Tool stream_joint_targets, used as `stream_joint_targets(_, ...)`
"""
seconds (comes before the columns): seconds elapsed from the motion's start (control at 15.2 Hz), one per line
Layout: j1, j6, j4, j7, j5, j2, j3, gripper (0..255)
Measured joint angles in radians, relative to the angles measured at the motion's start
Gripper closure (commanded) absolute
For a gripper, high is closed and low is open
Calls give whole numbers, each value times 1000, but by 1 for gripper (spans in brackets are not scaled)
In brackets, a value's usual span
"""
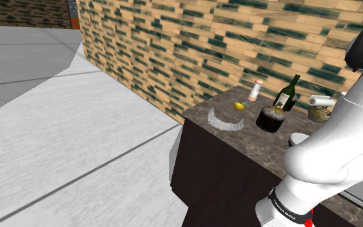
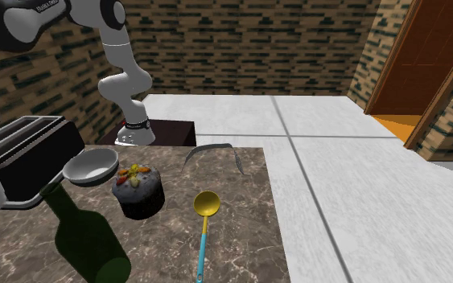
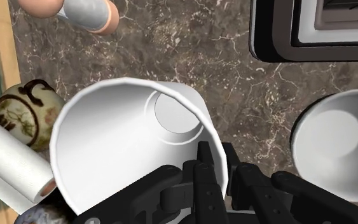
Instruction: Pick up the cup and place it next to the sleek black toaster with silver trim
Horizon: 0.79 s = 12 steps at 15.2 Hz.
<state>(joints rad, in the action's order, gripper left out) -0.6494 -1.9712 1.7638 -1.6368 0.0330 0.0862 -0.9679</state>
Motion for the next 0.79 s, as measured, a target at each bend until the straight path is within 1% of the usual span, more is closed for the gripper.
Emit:
stream_joint_targets(0.2, 2, -38, 37, 2, 1, 2, 2, 255)
stream_joint_targets(0.79, -9, -156, 136, -20, 36, 36, 6, 255)
